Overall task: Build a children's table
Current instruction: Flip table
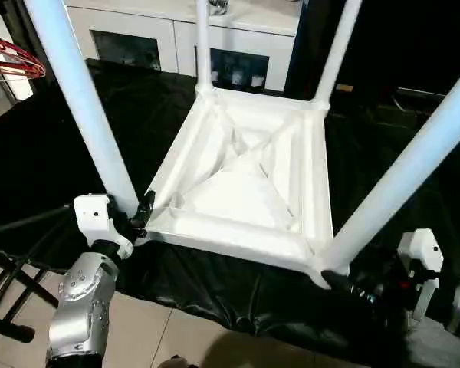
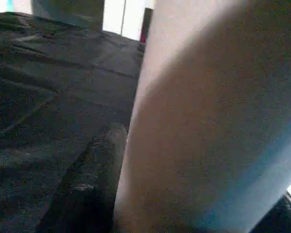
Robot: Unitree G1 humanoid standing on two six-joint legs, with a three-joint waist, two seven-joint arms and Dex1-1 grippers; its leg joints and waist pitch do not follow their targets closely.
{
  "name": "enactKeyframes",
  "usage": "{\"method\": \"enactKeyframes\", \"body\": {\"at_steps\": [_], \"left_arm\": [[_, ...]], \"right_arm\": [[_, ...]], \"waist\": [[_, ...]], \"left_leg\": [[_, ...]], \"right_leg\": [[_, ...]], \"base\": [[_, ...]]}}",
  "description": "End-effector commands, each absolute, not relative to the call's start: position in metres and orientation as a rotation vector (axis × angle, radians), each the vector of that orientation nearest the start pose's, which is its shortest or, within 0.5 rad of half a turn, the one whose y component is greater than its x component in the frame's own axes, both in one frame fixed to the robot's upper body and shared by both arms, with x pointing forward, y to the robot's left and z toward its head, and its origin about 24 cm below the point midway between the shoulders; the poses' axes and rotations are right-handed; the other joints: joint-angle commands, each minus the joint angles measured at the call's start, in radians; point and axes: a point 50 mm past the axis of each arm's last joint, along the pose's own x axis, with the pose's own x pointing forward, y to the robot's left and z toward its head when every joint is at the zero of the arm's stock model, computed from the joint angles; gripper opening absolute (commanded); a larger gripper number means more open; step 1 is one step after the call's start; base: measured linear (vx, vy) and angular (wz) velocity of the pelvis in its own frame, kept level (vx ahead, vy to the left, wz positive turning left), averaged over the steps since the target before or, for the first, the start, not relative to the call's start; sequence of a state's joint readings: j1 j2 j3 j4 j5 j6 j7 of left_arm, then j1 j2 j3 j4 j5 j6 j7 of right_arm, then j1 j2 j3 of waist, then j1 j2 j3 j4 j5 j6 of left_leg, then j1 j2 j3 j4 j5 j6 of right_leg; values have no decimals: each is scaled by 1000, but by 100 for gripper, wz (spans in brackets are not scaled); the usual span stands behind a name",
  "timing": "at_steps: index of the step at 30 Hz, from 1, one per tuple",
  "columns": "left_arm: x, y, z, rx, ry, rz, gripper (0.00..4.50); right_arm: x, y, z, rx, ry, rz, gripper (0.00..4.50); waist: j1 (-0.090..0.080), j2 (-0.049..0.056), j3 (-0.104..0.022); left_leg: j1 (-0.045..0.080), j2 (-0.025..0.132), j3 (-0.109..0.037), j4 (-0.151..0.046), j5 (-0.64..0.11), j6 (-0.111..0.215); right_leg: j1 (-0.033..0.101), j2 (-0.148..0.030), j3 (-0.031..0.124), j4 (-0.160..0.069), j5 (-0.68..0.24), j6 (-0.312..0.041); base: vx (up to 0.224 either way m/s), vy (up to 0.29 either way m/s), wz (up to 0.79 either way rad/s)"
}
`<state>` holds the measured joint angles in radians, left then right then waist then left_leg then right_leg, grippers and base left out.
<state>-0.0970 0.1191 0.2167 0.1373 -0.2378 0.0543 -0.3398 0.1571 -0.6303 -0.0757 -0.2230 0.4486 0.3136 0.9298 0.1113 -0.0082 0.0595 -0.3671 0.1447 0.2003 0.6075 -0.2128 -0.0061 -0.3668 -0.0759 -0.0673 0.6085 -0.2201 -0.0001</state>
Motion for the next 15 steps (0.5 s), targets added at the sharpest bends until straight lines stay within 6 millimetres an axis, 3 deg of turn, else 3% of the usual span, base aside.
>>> {"method": "enactKeyframes", "body": {"at_steps": [1, 2, 6, 11, 15], "left_arm": [[270, 172, 42, -201, 30, -248, 241], [269, 171, 42, -197, 33, -254, 236], [269, 168, 40, -198, 39, -256, 232], [278, 168, 43, -160, 68, -204, 229], [283, 167, 44, -148, 72, -192, 228]], "right_arm": [[217, -223, 62, -153, 307, 811, 450], [222, -227, 61, -173, 300, 768, 450], [234, -238, 57, -174, 302, 614, 450], [237, -246, 60, -150, 224, 500, 450], [233, -244, 62, -114, 187, 528, 450]], "waist": [[-5, -10, -48], [-7, -9, -48], [-13, -7, -47], [-14, -1, -53], [-14, 1, -52]], "left_leg": [[12, 108, -58, -87, -183, 54], [16, 106, -54, -87, -194, 41], [15, 101, -53, -89, -223, 20], [12, 101, -50, -83, -182, 42], [11, 102, -53, -84, -182, 50]], "right_leg": [[23, -101, 62, -82, -181, -197], [17, -99, 62, -84, -196, -202], [21, -99, 64, -88, -233, -187], [24, -97, 65, -78, -138, -195], [27, -96, 63, -79, -137, -199]], "base": [[0, 0, 0], [0, 0, 0], [0, 0, 0], [0, 0, 0], [0, 0, 0]]}}
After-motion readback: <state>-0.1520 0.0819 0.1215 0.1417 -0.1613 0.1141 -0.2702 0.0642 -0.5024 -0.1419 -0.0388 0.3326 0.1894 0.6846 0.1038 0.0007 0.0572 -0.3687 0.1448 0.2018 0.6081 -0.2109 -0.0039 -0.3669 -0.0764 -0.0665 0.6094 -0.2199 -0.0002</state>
